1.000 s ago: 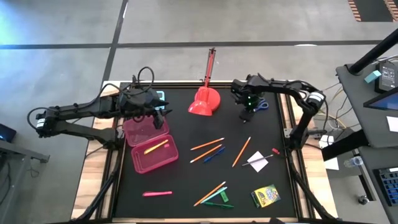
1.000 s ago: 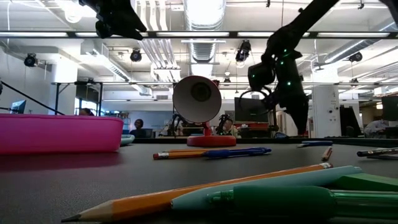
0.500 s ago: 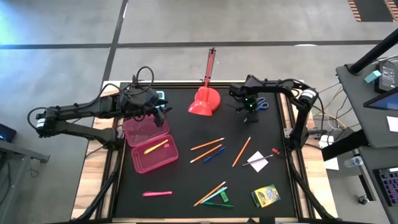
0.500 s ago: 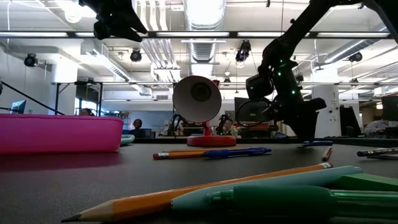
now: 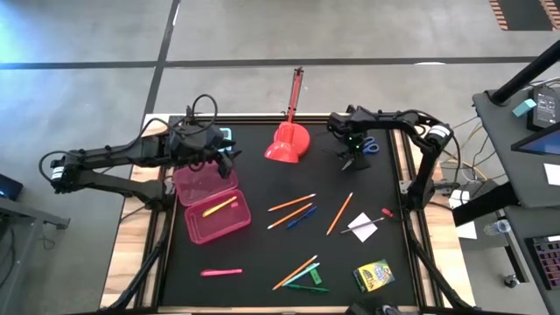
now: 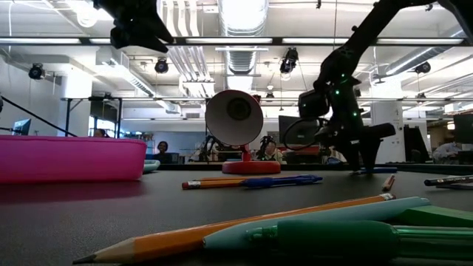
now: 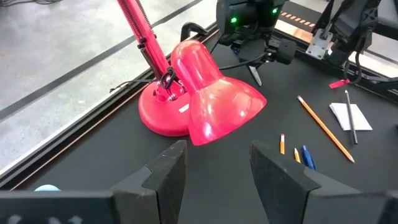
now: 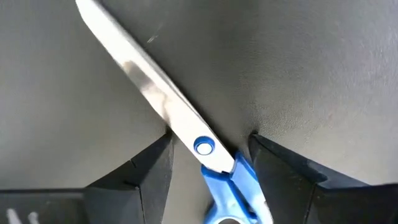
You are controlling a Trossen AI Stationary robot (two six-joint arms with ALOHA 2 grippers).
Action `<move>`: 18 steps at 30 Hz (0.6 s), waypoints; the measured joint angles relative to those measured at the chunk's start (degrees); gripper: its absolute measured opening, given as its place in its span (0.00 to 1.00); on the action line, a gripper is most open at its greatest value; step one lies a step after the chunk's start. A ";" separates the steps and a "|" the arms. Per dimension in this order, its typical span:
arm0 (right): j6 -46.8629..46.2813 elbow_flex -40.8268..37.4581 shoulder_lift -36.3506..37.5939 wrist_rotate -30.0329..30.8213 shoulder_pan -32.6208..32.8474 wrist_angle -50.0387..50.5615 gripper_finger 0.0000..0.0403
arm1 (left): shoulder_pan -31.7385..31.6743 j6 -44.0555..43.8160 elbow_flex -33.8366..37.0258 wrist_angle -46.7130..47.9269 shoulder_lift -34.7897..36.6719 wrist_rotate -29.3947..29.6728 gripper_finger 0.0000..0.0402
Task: Pack school essentials
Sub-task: Put the blue scissors into the red supply box
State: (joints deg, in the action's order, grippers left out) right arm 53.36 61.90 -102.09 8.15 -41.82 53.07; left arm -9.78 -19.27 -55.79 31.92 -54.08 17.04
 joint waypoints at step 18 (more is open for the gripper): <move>9.71 -9.66 0.03 0.83 -0.06 -8.93 0.29 | 0.00 0.13 1.05 0.00 -0.13 0.00 0.40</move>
State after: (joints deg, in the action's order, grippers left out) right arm 63.07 52.24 -102.06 8.97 -41.89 44.15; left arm -9.78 -19.14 -54.74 31.92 -54.22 17.04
